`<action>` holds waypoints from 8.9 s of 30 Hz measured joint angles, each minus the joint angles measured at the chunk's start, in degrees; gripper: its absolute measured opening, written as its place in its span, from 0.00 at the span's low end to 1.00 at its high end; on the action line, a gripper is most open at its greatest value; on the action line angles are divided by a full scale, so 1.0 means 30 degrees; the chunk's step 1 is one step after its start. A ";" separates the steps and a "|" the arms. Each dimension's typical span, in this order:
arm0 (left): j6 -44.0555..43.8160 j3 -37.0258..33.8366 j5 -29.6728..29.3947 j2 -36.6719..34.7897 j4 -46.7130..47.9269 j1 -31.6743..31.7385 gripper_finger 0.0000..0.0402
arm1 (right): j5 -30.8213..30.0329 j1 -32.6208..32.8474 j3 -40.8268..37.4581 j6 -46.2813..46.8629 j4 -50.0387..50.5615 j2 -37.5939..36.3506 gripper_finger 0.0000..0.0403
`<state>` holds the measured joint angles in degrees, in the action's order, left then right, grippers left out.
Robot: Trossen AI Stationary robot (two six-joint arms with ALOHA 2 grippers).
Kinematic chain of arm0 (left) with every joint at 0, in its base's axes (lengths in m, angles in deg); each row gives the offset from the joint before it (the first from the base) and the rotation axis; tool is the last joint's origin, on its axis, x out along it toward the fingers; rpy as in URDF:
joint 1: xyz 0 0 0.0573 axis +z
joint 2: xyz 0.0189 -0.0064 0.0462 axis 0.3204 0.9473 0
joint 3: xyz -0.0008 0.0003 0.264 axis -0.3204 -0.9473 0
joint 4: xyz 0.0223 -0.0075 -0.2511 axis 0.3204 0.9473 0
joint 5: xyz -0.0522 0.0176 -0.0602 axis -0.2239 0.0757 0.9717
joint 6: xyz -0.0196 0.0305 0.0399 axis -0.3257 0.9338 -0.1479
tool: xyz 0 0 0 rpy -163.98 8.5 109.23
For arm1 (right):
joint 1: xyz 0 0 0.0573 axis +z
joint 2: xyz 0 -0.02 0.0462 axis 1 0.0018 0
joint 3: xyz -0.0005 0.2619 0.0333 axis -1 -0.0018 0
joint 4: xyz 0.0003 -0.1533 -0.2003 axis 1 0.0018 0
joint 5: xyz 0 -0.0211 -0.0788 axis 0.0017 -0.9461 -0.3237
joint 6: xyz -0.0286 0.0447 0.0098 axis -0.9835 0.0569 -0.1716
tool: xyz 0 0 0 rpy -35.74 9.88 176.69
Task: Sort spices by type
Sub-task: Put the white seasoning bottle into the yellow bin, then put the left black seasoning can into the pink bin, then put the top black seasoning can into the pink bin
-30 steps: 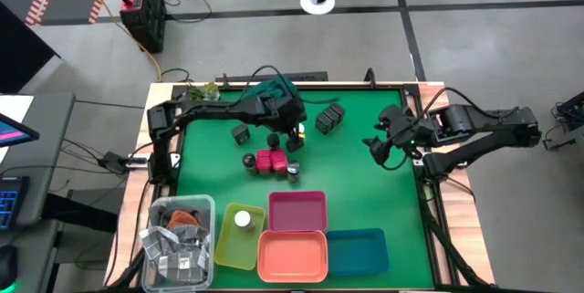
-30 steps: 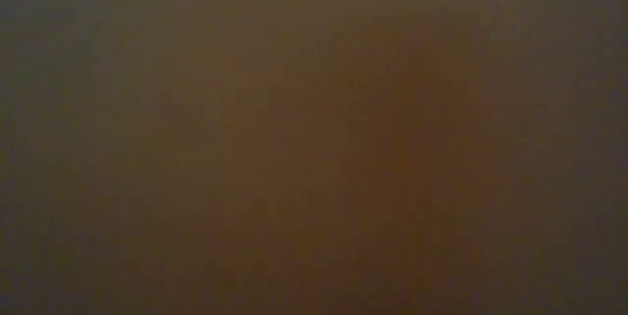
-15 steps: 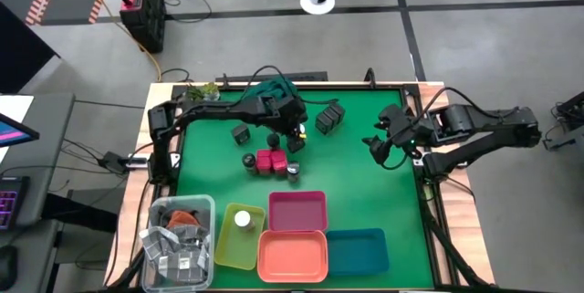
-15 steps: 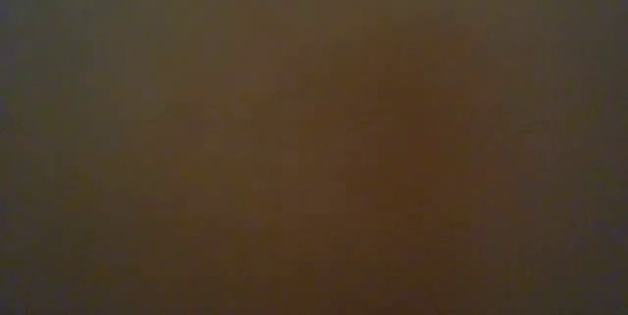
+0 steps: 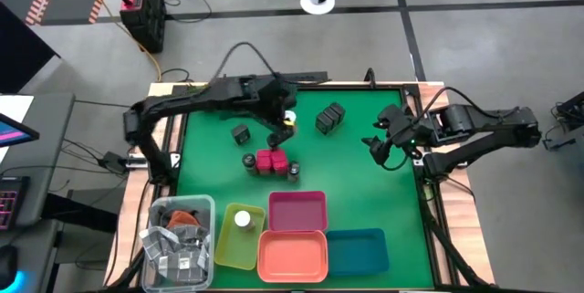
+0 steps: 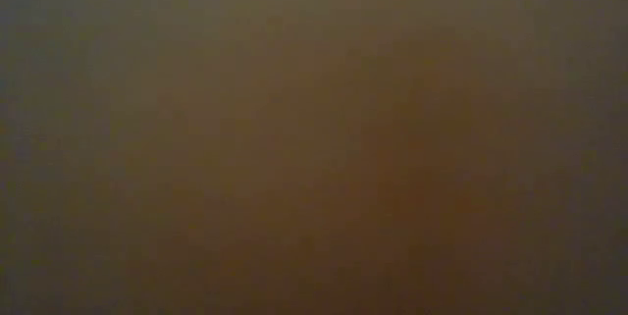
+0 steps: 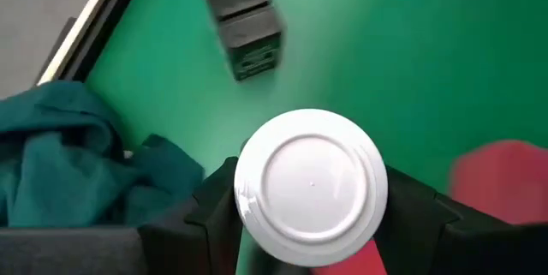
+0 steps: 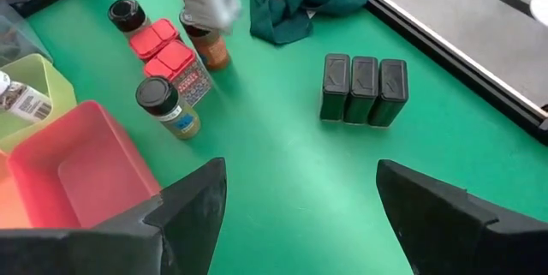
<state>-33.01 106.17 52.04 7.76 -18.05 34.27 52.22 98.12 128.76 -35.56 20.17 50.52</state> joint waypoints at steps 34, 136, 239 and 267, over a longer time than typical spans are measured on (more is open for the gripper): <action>-1.4511 -0.0012 -0.4061 0.0989 0.4553 -1.8562 0.50 | 0.0947 -0.1971 0.0000 -0.6454 -0.2697 -0.0003 0.81; 0.0443 -1.2123 -0.2004 -0.4457 -0.0614 0.4762 0.75 | 0.5191 -0.5017 -0.0007 -0.5764 -0.6643 0.3639 0.81; -0.5571 0.0844 0.0023 0.5047 0.4020 -0.9816 0.63 | 0.5595 -0.1530 0.0772 -0.4936 0.0174 0.1931 0.81; -0.6488 -0.5617 -0.8809 -0.4468 -0.0319 -0.7676 0.63 | 0.6289 -0.9941 -0.3741 -1.0811 -0.7746 0.3236 0.81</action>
<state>-52.47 89.32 25.62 -5.64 -19.00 11.24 71.08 68.30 117.54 -68.00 -3.06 60.23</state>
